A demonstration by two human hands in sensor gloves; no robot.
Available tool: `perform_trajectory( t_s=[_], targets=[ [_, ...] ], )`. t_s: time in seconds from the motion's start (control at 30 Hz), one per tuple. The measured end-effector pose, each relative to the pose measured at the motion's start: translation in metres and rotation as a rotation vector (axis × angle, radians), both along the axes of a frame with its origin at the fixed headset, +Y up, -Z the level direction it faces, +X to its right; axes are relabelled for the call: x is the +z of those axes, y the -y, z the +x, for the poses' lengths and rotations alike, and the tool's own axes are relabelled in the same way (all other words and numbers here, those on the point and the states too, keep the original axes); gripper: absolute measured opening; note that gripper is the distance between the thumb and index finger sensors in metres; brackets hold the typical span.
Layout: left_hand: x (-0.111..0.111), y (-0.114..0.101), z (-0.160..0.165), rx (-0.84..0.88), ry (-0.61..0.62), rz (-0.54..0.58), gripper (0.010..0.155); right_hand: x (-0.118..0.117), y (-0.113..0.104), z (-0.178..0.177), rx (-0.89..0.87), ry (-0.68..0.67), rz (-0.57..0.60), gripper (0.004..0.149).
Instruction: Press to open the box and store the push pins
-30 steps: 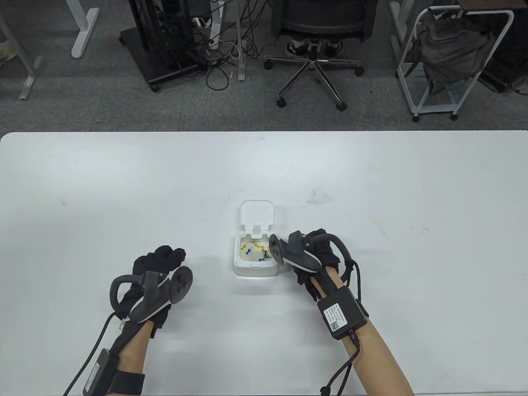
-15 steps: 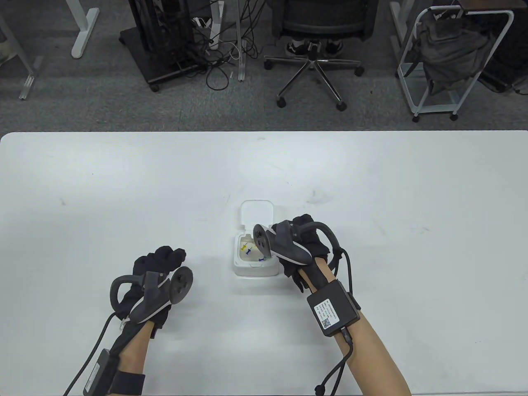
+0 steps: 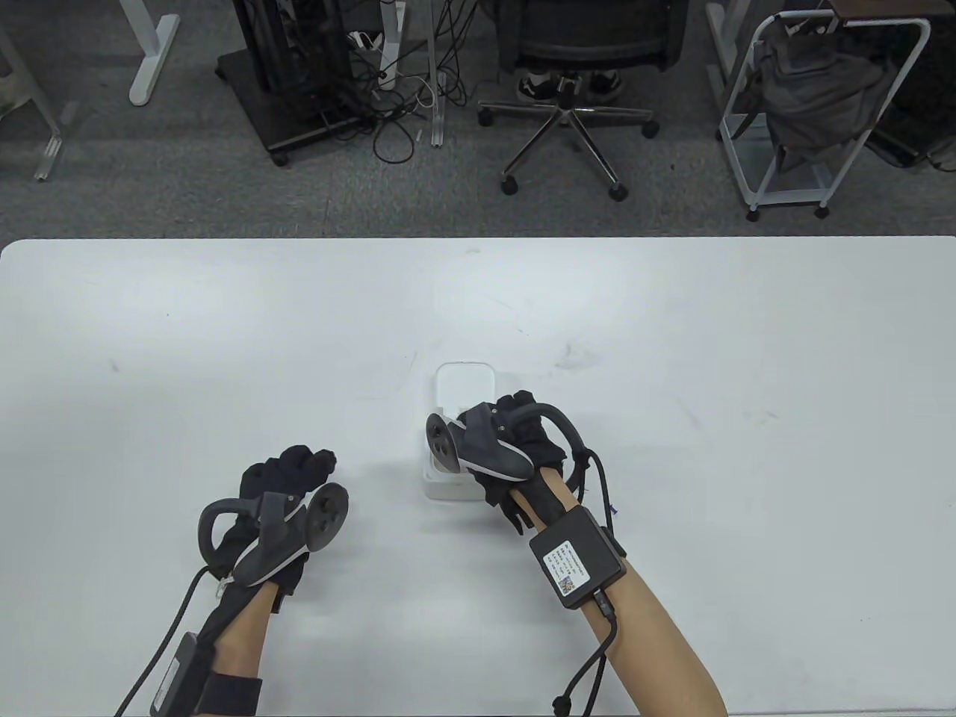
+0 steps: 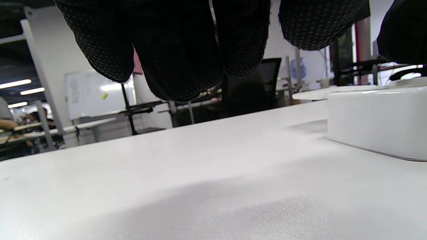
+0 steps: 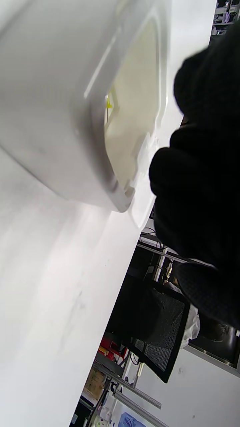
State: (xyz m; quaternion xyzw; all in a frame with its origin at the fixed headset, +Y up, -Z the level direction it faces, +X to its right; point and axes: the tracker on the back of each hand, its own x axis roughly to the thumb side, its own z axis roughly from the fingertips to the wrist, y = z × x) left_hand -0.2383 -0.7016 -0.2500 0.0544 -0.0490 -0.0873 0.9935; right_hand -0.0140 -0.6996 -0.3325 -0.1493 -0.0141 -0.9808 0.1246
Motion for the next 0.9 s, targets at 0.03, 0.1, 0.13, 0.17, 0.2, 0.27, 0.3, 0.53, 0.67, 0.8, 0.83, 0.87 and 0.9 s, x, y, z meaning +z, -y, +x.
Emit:
perform_trajectory(
  t_s=[0.03, 0.1, 0.13, 0.17, 0.2, 0.27, 0.3, 0.53, 0.67, 0.8, 0.83, 0.87, 0.9],
  targets=[
    [0.000, 0.000, 0.000, 0.000, 0.000, -0.001, 0.058, 0.000, -0.001, 0.002, 0.014, 0.005, 0.004, 0.051],
    [0.000, 0.000, 0.000, 0.000, 0.000, -0.002, 0.058, 0.000, -0.001, 0.007, 0.014, 0.016, 0.012, 0.051],
    [0.000, 0.000, 0.000, -0.001, 0.000, -0.002, 0.057, 0.000, -0.001, 0.009, 0.011, 0.022, 0.012, 0.051],
    [0.000, 0.000, 0.000, -0.001, 0.001, -0.004, 0.058, 0.000, 0.000, 0.013, 0.011, 0.033, 0.004, 0.052],
    [0.000, 0.000, 0.000, -0.001, 0.001, -0.004, 0.058, 0.000, 0.001, 0.018, 0.014, 0.044, 0.000, 0.052],
    [0.000, 0.000, 0.000, 0.001, -0.001, -0.004, 0.058, 0.001, 0.002, 0.027, 0.030, 0.061, 0.001, 0.052],
    [0.000, 0.000, 0.000, 0.002, -0.001, -0.005, 0.058, 0.001, 0.004, 0.033, 0.040, 0.073, -0.009, 0.053],
    [0.000, 0.000, 0.001, -0.001, 0.005, -0.005, 0.058, 0.007, 0.017, 0.071, 0.075, 0.154, -0.066, 0.051],
    [0.000, 0.001, 0.002, -0.002, 0.005, -0.004, 0.058, 0.010, 0.027, 0.092, 0.091, 0.200, -0.083, 0.050],
    [0.001, 0.000, 0.002, 0.000, 0.003, -0.001, 0.058, 0.010, 0.038, 0.106, 0.089, 0.246, -0.113, 0.050],
    [0.001, 0.001, 0.002, 0.001, 0.004, -0.001, 0.058, 0.011, 0.041, 0.109, 0.089, 0.252, -0.123, 0.050],
    [0.001, 0.001, 0.002, 0.000, 0.005, -0.001, 0.058, 0.011, 0.043, 0.112, 0.088, 0.259, -0.129, 0.050],
    [0.001, 0.001, 0.002, -0.001, 0.005, -0.001, 0.058, 0.012, 0.045, 0.114, 0.086, 0.261, -0.135, 0.050]
  ],
)
